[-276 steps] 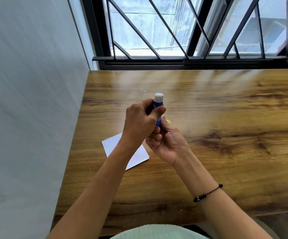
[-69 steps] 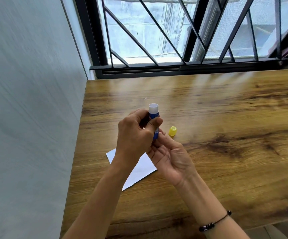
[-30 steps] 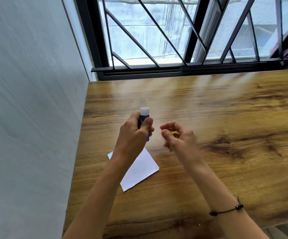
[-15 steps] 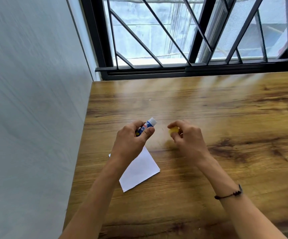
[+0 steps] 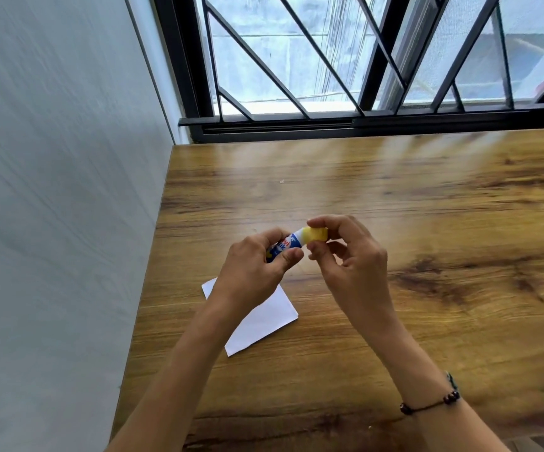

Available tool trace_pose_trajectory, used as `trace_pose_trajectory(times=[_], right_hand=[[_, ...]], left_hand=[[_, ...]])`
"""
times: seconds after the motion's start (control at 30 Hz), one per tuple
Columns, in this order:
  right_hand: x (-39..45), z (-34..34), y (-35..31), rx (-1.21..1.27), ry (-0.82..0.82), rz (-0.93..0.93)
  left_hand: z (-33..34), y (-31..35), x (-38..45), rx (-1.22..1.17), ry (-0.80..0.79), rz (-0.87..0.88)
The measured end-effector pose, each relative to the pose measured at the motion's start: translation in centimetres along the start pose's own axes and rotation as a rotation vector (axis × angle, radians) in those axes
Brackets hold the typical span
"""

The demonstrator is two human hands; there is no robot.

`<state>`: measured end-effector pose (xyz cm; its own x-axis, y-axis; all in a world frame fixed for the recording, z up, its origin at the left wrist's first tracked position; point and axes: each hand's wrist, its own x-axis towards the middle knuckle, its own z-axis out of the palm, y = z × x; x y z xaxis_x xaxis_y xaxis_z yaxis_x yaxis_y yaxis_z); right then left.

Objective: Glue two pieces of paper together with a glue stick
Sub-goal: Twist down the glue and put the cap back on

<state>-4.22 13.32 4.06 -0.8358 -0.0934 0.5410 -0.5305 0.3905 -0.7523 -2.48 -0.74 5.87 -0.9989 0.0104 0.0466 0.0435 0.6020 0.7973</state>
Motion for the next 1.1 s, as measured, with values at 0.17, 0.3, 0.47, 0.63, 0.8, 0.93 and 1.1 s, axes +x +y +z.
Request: trace_pose_trajectory(times=[0.17, 0.3, 0.47, 0.63, 0.8, 0.93, 1.1], right_hand=[[0.1, -0.6, 0.6, 0.016, -0.129, 0.008], [0.1, -1.0, 0.5, -0.067, -0.175, -0.100], [0.1, -1.2, 0.7, -0.374, -0.196, -0.245], [-0.5, -1.4, 1.6, -0.425, -0.177, -0.022], [0.0, -0.9, 0.6, -0.315, -0.155, 0.244], [0.0, -0.8, 0.0, -0.614, -0.125, 0.006], [0.1, -0.6, 0.6, -0.779, -0.146, -0.156]], left_hand=[[-0.8, -0.4, -0.1, 0.036, -0.053, 0.083], [-1.3, -0.3, -0.1, 0.044, -0.064, 0.165], [-0.4, -0.4, -0.1, 0.035, -0.034, 0.225], [2.3, -0.5, -0.4, -0.016, 0.065, 0.251], [4.8, -0.7, -1.4, -0.103, 0.192, 0.192], [5.3, -0.3, -0.9, -0.168, 0.215, 0.086], [5.5, -0.6, -0.7, -0.219, 0.138, -0.004]])
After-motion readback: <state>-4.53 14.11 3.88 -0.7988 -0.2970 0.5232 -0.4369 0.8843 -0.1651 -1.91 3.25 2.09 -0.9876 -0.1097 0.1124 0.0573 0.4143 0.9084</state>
